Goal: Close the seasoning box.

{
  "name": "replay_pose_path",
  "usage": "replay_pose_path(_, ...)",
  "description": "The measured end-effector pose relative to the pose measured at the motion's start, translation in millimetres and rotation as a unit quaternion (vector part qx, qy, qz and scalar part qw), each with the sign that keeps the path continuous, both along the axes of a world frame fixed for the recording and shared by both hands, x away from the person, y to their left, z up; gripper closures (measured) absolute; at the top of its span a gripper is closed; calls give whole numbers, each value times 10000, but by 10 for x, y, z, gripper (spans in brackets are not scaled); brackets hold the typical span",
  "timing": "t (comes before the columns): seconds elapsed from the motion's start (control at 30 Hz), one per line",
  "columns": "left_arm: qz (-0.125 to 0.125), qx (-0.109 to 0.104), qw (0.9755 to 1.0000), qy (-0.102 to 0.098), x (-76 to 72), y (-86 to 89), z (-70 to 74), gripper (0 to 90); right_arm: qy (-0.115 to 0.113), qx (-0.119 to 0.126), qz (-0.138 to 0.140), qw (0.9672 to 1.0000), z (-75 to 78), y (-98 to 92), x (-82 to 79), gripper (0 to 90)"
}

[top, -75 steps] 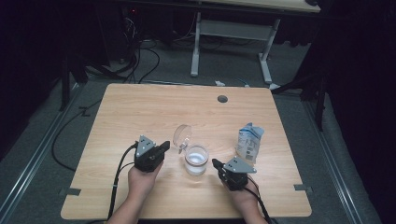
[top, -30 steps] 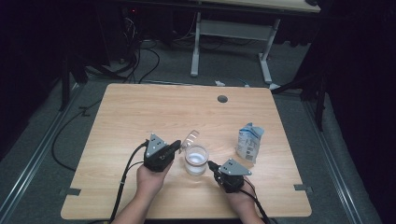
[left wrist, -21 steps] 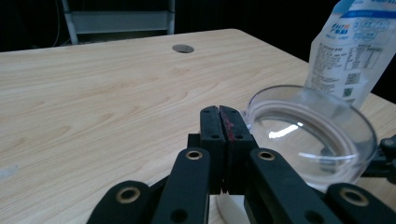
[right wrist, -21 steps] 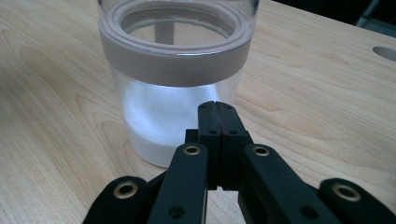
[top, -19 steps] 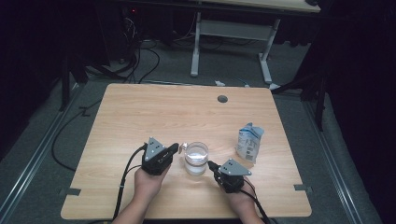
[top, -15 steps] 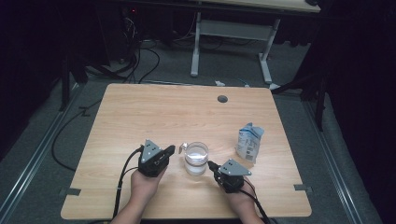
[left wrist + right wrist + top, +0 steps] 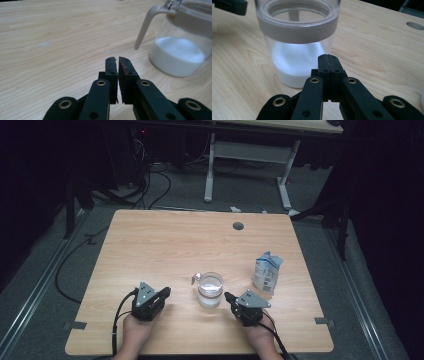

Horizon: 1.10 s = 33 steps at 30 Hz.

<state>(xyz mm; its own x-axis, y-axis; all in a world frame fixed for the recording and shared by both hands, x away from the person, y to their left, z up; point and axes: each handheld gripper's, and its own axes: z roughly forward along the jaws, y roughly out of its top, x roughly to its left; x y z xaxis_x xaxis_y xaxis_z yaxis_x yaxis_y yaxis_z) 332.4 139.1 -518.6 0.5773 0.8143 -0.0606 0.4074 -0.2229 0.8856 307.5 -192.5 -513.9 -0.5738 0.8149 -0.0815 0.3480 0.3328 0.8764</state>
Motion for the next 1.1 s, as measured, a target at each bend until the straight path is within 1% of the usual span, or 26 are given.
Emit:
replay_pose_path(0.03,48,93,9999,-17,4,41,-9,848,-5,26,-6,10000,-2,-5,9,900)
replay_pose_path(0.07,62,103,9999,-2,8,60,-15,845,34,29,-30,10000,-6,-11,27,899)
replay_pose_path(0.13,95,71,9999,57,16,104,-31,830,37,33,-67,10000,-8,-13,51,899)
replay_pose_path(0.2,153,-5,9998,105,8,155,-47,819,0,27,-97,9999,6,-30,80,899)
replay_pose_path(0.23,187,-58,9997,134,2,190,-53,812,-9,40,-129,9999,15,-39,87,899)
replay_pose_path(0.27,231,-90,9996,160,-2,221,-56,790,0,108,-164,9998,30,-50,101,899)
replay_pose_path(0.3,289,-119,9994,152,-6,249,-60,765,-12,119,-184,9998,37,-52,116,899)
replay_pose_path(0.33,289,-119,9994,152,-6,249,-60,747,-18,84,-195,9998,44,-48,131,899)
replay_pose_path(0.37,400,-84,9991,113,-6,301,-63,724,-58,31,-192,9998,52,-39,149,899)
replay_pose_path(0.47,488,-46,9988,78,-9,356,-65,686,-104,19,-230,9997,79,-37,193,899)
replay_pose_path(0.53,515,-83,9986,110,-22,383,-73,679,-99,53,-259,9996,89,-39,224,899)
replay_pose_path(0.63,561,-93,9983,105,-28,414,-81,666,-122,156,-245,9995,106,-35,246,899)
replay_pose_path(0.77,614,-112,9980,75,-33,425,-80,660,-219,125,-129,9996,143,18,249,899)
replay_pose_path(0.93,637,-93,9979,37,-72,433,-81,668,-234,141,-56,9996,151,32,242,900)
replay_pose_path(1.1,624,-139,9979,58,-84,457,-86,665,-239,109,-59,9996,143,33,212,900)
